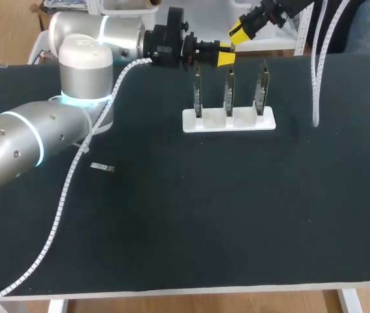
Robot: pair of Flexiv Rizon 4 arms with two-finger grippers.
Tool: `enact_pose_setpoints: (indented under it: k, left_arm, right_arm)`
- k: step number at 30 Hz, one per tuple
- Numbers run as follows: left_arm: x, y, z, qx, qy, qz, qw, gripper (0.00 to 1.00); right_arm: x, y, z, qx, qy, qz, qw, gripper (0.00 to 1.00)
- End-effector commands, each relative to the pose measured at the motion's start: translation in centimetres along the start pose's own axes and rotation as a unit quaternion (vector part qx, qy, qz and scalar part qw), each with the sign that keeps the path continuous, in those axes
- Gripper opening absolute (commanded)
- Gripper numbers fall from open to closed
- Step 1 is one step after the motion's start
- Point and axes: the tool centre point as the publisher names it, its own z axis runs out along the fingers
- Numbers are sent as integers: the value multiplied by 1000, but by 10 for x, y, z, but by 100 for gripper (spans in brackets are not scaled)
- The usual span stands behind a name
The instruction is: Pick up the optical module with the left hand, and insert it into the network port with the right hand.
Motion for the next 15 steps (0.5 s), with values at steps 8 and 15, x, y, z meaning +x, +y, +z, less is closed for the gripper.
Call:
enact_pose_setpoints:
  k: [8, 15]
  left_arm:
    - [0, 4, 0, 3, 1, -1, 1000, 100]
    - [-1, 2, -1, 0, 8, 2, 1000, 100]
  right_arm:
    - [-3, -7, 0, -179, -2, 0, 984, 0]
    - [-2, -7, 0, -179, -2, 0, 984, 0]
